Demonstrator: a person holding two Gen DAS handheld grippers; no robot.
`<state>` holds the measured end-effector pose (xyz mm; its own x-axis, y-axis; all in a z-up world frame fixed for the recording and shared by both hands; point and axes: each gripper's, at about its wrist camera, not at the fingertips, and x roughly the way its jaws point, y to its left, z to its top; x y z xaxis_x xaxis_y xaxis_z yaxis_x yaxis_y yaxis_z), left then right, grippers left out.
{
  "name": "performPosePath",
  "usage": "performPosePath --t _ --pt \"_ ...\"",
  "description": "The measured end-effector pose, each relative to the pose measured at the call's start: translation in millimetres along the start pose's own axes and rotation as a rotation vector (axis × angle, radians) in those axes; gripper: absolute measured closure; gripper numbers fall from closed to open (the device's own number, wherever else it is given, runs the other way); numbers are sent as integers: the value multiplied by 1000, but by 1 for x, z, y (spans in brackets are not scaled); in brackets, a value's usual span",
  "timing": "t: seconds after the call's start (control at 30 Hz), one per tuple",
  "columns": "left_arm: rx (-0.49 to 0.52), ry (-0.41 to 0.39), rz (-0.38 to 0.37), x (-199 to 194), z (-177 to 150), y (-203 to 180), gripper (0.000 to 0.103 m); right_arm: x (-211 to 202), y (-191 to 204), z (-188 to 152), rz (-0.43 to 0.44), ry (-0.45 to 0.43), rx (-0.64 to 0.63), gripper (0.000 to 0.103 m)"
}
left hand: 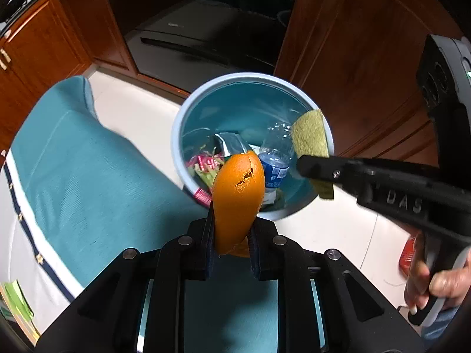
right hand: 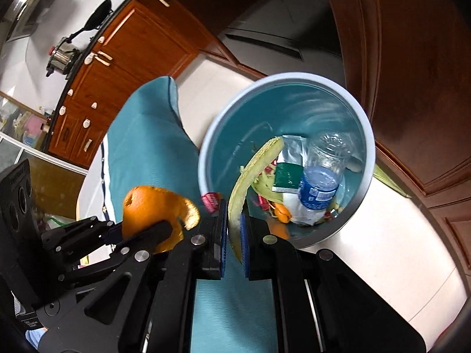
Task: Collect trash
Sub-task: 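Carry the orange peel and sponge over the teal bin and release both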
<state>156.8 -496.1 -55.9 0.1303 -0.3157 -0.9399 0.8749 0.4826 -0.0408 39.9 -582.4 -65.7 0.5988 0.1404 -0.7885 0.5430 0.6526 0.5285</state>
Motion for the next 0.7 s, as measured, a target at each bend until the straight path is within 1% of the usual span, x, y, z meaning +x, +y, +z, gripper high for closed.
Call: performPosePath --t 0.2,0.43,0.5,0.53,0.57,0.6,0.63,0.67,0.7 --pt "-7 30 -5 21 13 -7 84 11 -13 4 -4 28 10 95" --pt "-9 42 -8 28 14 -4 83 22 -13 7 0 44 13 94" --pt "-10 46 -11 29 14 -4 83 23 -12 8 1 45 15 92" --pt "-7 47 -11 30 14 -4 80 23 -12 8 -1 43 16 91" --pt "-4 50 -11 29 14 -5 80 23 -12 8 -2 39 18 87" --pt "2 54 -8 29 14 -6 74 21 -13 9 -2 34 26 77" --pt "8 50 0 27 13 -7 58 20 -14 9 -1 32 36 40" --pt "14 41 15 25 13 -8 47 17 -15 10 -2 19 53 13" --pt "23 20 44 20 12 -9 35 13 -16 10 -6 -5 76 12"
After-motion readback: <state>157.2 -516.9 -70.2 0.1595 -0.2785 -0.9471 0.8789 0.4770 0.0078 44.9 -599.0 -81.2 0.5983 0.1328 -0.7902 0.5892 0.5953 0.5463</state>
